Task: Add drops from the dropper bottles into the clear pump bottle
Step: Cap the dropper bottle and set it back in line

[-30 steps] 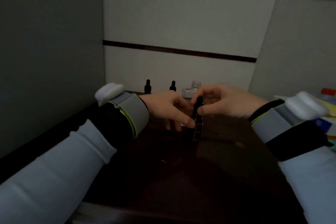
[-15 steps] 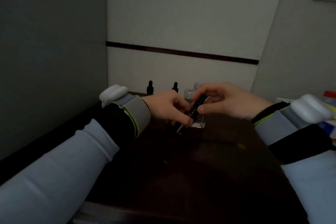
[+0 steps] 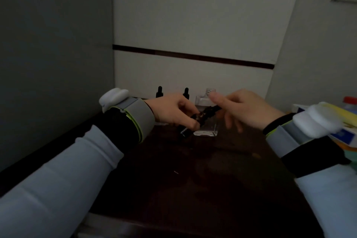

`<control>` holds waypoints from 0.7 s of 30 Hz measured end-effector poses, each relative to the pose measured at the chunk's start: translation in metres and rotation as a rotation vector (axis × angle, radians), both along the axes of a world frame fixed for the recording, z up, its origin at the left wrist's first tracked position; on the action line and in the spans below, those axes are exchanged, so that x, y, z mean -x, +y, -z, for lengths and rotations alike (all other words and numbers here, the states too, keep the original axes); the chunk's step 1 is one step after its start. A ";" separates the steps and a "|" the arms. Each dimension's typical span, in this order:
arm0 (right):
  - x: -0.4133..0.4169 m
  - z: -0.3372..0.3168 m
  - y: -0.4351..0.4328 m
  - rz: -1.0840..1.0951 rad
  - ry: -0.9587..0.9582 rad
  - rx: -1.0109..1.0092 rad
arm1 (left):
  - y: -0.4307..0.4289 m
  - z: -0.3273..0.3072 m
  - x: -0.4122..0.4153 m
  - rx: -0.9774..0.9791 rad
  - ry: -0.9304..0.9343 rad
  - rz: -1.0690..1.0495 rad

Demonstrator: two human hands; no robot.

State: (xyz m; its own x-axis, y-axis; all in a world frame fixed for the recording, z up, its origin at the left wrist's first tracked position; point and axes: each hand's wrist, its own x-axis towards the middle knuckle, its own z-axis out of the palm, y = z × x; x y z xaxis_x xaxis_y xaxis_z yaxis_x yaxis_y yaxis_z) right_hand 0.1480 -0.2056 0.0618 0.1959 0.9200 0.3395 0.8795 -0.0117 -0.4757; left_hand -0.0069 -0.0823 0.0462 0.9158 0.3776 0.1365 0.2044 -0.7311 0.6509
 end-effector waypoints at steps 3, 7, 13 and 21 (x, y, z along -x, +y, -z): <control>-0.002 -0.003 -0.003 -0.047 0.089 -0.068 | 0.001 0.000 0.000 -0.009 0.009 -0.014; 0.000 0.001 -0.001 -0.038 0.037 -0.032 | -0.001 -0.001 0.000 -0.018 0.020 -0.014; -0.002 -0.002 -0.002 -0.048 0.085 -0.132 | 0.000 -0.002 0.001 -0.001 0.017 -0.008; 0.001 0.001 -0.002 -0.091 0.070 -0.045 | -0.001 -0.002 0.001 0.006 0.024 0.018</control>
